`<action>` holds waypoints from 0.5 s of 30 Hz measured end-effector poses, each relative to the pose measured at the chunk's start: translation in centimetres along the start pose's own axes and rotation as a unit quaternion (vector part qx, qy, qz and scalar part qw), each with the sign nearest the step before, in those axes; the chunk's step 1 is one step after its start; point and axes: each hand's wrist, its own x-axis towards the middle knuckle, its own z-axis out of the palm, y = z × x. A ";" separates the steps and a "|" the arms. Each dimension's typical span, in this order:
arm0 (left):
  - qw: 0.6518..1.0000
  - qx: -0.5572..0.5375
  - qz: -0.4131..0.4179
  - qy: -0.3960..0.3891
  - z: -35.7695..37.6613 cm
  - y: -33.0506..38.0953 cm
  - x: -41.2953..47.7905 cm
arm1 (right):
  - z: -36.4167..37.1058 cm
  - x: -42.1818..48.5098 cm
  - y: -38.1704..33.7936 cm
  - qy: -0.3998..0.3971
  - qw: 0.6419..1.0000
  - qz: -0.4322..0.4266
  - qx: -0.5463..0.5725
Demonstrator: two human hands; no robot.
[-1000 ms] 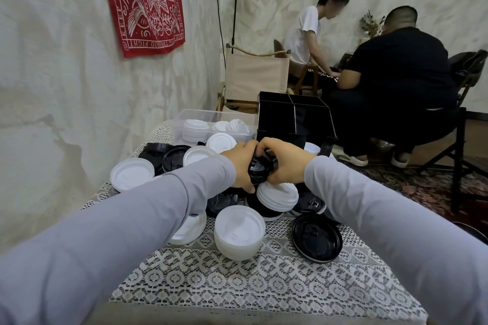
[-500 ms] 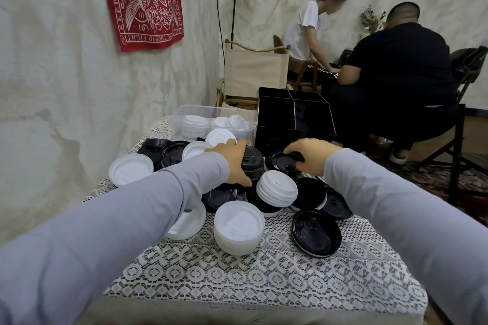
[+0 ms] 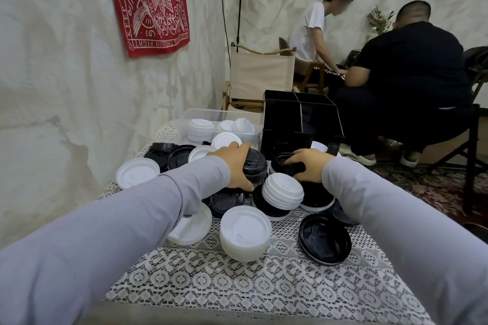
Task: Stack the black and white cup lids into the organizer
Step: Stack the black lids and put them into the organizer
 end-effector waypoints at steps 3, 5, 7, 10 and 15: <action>1.000 0.002 0.000 0.001 0.0 0.0 0.1 | -0.3 -0.5 0.3 0.032 0.998 0.007 0.058; 1.000 0.002 0.001 0.003 0.0 0.2 0.1 | -0.5 -0.8 0.3 0.080 0.994 0.002 0.071; 1.000 0.005 0.003 0.006 0.0 0.3 0.1 | -0.7 -0.9 0.3 0.136 0.985 -0.004 0.106; 1.000 0.007 0.001 0.011 -0.1 0.4 0.1 | -0.9 -0.9 -0.1 0.201 0.943 -0.001 0.265; 1.000 0.010 -0.007 0.024 -0.4 0.4 0.1 | -1.0 -1.4 -1.7 0.167 0.814 0.027 0.556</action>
